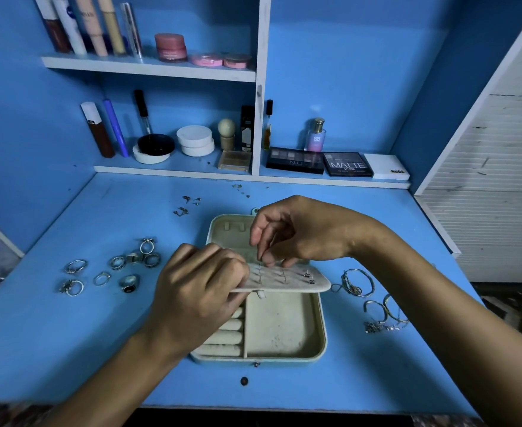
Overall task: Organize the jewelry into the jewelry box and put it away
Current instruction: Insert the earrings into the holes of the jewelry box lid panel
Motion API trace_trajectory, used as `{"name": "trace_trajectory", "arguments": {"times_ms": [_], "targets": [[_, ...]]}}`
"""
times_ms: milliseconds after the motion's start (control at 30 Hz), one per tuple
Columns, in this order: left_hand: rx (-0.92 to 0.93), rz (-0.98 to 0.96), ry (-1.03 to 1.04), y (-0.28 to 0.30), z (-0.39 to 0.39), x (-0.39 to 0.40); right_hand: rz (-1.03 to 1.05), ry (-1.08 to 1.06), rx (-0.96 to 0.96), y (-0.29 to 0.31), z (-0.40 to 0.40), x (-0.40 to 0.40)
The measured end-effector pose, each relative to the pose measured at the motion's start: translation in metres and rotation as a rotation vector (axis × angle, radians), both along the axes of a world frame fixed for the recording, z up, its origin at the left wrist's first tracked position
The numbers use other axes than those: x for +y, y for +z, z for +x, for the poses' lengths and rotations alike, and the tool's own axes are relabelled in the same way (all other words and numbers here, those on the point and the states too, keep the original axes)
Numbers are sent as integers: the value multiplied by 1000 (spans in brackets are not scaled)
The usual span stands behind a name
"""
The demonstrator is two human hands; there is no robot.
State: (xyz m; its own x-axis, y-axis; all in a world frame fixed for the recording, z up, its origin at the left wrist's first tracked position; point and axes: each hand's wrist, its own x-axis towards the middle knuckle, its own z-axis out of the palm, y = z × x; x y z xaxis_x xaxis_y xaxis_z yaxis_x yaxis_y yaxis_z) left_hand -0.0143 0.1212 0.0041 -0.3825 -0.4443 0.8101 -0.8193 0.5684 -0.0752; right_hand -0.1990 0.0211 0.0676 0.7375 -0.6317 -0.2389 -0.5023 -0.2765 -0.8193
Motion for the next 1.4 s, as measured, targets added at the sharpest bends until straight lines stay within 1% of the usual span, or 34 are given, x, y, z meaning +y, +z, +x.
{"name": "trace_trajectory", "arguments": {"times_ms": [333, 1400], "targets": [[-2, -1, -3, 0, 0, 0, 1, 32, 56, 4, 5, -2], [-1, -6, 13, -2, 1, -1, -47, 82, 94, 3, 8, -3]]}}
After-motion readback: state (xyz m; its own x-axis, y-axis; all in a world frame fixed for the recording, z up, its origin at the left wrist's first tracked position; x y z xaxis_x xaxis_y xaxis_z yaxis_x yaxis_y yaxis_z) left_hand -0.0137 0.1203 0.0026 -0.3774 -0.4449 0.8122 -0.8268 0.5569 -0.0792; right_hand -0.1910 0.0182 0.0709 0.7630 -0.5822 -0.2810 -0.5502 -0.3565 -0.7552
